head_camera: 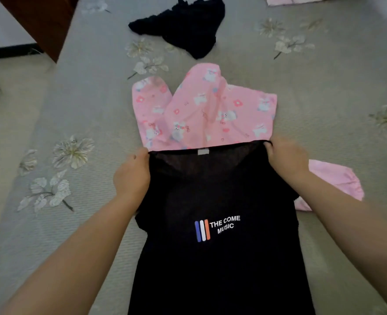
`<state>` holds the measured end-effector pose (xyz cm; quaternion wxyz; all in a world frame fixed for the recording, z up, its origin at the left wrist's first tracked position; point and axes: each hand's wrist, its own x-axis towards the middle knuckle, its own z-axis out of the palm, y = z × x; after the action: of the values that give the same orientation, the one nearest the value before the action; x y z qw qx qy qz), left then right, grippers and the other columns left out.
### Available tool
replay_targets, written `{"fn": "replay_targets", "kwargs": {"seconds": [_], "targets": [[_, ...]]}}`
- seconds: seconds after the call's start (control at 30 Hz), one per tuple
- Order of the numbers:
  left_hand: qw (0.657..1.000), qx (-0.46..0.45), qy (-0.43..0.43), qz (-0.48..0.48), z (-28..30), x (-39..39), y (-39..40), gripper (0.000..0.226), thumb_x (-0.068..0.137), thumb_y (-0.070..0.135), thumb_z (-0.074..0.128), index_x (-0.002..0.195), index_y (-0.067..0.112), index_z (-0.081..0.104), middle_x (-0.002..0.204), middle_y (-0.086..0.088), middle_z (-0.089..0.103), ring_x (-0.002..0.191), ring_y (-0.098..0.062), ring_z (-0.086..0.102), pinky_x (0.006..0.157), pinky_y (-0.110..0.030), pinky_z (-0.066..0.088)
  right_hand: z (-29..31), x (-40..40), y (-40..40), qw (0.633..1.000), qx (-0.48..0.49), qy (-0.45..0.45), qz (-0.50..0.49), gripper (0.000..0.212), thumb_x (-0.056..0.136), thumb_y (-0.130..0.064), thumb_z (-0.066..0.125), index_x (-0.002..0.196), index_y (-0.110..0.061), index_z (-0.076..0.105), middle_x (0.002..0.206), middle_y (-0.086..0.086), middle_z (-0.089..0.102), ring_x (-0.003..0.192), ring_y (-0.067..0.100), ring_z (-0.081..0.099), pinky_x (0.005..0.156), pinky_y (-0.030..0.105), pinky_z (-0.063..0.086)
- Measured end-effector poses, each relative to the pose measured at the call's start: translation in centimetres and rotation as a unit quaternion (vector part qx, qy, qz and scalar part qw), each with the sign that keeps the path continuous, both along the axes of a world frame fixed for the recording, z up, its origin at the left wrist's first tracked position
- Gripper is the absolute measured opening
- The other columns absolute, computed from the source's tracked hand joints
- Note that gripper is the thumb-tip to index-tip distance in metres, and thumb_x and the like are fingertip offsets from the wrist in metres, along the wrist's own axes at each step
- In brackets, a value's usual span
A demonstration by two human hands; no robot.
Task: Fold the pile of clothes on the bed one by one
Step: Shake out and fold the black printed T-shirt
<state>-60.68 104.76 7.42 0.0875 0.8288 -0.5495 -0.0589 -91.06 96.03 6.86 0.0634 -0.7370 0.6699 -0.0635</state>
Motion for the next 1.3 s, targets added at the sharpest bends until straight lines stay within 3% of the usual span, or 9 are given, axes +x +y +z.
{"fn": "replay_targets", "kwargs": {"seconds": [0.17, 0.33, 0.47, 0.57, 0.7, 0.87, 0.97, 1.17, 1.3], "targets": [[1.0, 0.008, 0.01, -0.013, -5.1, 0.5, -2.7, 0.022, 0.094, 0.021, 0.03, 0.098, 0.007, 0.047, 0.093, -0.021, 0.055, 0.075, -0.032, 0.047, 0.058, -0.035, 0.025, -5.4, 1.7, -1.5, 0.999, 0.013, 0.03, -0.001, 0.029, 0.097, -0.018, 0.038, 0.102, 0.008, 0.05, 0.1, 0.032, 0.057, 0.09, 0.044, 0.055, 0.066, 0.042, 0.035], [0.999, 0.012, 0.04, -0.007, -7.8, 1.4, -5.2, 0.019, 0.095, 0.024, 0.03, 0.091, 0.011, 0.043, 0.068, -0.003, 0.039, 0.066, -0.025, 0.037, 0.051, -0.028, 0.018, -7.5, 2.2, -3.2, 0.999, 0.027, 0.038, -0.019, 0.029, 0.098, -0.016, 0.036, 0.104, 0.009, 0.048, 0.103, 0.033, 0.055, 0.09, 0.046, 0.054, 0.064, 0.041, 0.03], [0.997, 0.05, 0.05, -0.025, -9.5, 0.8, -7.0, 0.022, 0.097, 0.022, 0.03, 0.107, 0.007, 0.044, 0.091, -0.022, 0.053, 0.076, -0.035, 0.051, 0.058, -0.036, 0.028, -8.6, 2.0, -4.5, 0.997, 0.049, 0.053, -0.039, 0.028, 0.098, -0.016, 0.036, 0.106, 0.008, 0.048, 0.104, 0.032, 0.055, 0.091, 0.046, 0.055, 0.065, 0.042, 0.031], [0.991, 0.097, 0.092, -0.02, -11.3, 0.1, -6.6, 0.023, 0.098, 0.021, 0.03, 0.107, 0.005, 0.044, 0.098, -0.024, 0.057, 0.076, -0.033, 0.049, 0.06, -0.035, 0.027, -9.7, 1.8, -4.0, 0.995, 0.083, 0.044, -0.046, 0.027, 0.097, -0.014, 0.037, 0.104, 0.009, 0.049, 0.102, 0.032, 0.055, 0.091, 0.044, 0.054, 0.064, 0.038, 0.028], [0.988, 0.076, 0.131, 0.002, -12.2, 0.1, -5.1, 0.029, 0.096, 0.025, 0.04, 0.107, -0.001, 0.048, 0.101, -0.025, 0.058, 0.091, -0.04, 0.054, 0.065, -0.036, 0.032, -10.8, 1.8, -2.0, 0.993, 0.099, -0.009, -0.068, 0.024, 0.095, -0.011, 0.038, 0.102, 0.008, 0.051, 0.104, 0.031, 0.055, 0.096, 0.042, 0.051, 0.073, 0.042, 0.035], [0.984, -0.014, 0.172, 0.044, -9.7, 0.7, -2.4, 0.027, 0.096, 0.021, 0.04, 0.101, -0.003, 0.053, 0.095, -0.028, 0.06, 0.086, -0.04, 0.056, 0.065, -0.038, 0.033, -8.6, 3.0, 0.9, 0.987, 0.021, -0.13, -0.086, 0.022, 0.094, -0.007, 0.039, 0.102, 0.008, 0.053, 0.097, 0.031, 0.058, 0.089, 0.042, 0.053, 0.072, 0.04, 0.031], [0.979, -0.075, 0.177, 0.074, -6.6, 2.1, 0.7, 0.025, 0.096, 0.018, 0.041, 0.103, -0.002, 0.054, 0.095, -0.028, 0.061, 0.088, -0.041, 0.057, 0.072, -0.04, 0.037, -5.6, 4.1, 2.8, 0.979, -0.054, -0.195, -0.037, 0.025, 0.09, -0.008, 0.039, 0.097, 0.009, 0.056, 0.09, 0.03, 0.06, 0.083, 0.041, 0.055, 0.07, 0.035, 0.029], [0.981, -0.123, 0.116, 0.098, -0.2, 5.1, 6.1, 0.025, 0.096, 0.018, 0.04, 0.105, -0.001, 0.054, 0.1, -0.025, 0.055, 0.093, -0.035, 0.05, 0.07, -0.035, 0.031, 0.5, 7.6, 6.3, 0.964, -0.157, -0.213, 0.036, 0.018, 0.081, 0.005, 0.054, 0.092, 0.012, 0.067, 0.078, 0.033, 0.056, 0.074, 0.044, 0.056, 0.067, 0.038, 0.036], [0.972, -0.182, 0.077, 0.129, 5.4, 7.5, 10.6, 0.024, 0.095, 0.017, 0.043, 0.106, -0.002, 0.053, 0.102, -0.028, 0.048, 0.086, -0.039, 0.048, 0.064, -0.033, 0.026, 6.5, 10.2, 10.1, 0.945, -0.231, -0.212, 0.093, 0.015, 0.073, 0.01, 0.061, 0.085, 0.01, 0.07, 0.068, 0.028, 0.055, 0.062, 0.041, 0.056, 0.052, 0.037, 0.044]]}}
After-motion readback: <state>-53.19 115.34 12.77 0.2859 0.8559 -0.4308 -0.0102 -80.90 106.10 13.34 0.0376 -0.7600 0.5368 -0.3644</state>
